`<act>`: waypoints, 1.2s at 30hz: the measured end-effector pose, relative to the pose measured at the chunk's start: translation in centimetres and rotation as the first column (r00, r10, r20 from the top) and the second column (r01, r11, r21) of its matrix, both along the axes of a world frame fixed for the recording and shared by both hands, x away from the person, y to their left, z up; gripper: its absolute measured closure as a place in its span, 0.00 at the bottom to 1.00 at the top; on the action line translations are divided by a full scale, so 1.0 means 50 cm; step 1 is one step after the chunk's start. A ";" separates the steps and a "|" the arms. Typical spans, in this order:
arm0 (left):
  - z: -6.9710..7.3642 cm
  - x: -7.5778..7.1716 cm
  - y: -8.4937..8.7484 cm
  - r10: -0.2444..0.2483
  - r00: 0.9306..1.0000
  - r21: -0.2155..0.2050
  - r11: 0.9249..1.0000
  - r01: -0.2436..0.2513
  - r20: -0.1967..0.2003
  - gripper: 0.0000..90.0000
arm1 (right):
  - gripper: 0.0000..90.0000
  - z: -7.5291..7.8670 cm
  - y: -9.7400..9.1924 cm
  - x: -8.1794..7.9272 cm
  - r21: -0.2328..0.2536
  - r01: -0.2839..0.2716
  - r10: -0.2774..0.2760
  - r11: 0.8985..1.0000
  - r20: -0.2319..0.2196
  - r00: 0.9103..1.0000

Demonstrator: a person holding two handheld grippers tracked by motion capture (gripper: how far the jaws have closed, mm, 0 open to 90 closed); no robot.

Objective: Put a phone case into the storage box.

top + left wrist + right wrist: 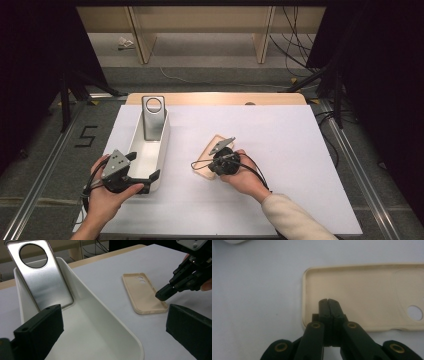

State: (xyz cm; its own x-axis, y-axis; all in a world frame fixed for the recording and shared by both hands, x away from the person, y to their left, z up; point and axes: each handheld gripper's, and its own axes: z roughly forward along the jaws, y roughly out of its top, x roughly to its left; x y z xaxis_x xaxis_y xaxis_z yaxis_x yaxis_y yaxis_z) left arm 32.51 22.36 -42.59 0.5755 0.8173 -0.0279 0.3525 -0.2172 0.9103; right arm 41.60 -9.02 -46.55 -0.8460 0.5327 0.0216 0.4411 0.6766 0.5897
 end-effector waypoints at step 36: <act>-0.001 -0.002 -0.005 -0.012 1.000 0.000 1.000 0.012 -0.002 0.01 | 1.00 0.017 -0.085 0.009 -0.169 0.029 -0.035 0.985 -0.028 0.999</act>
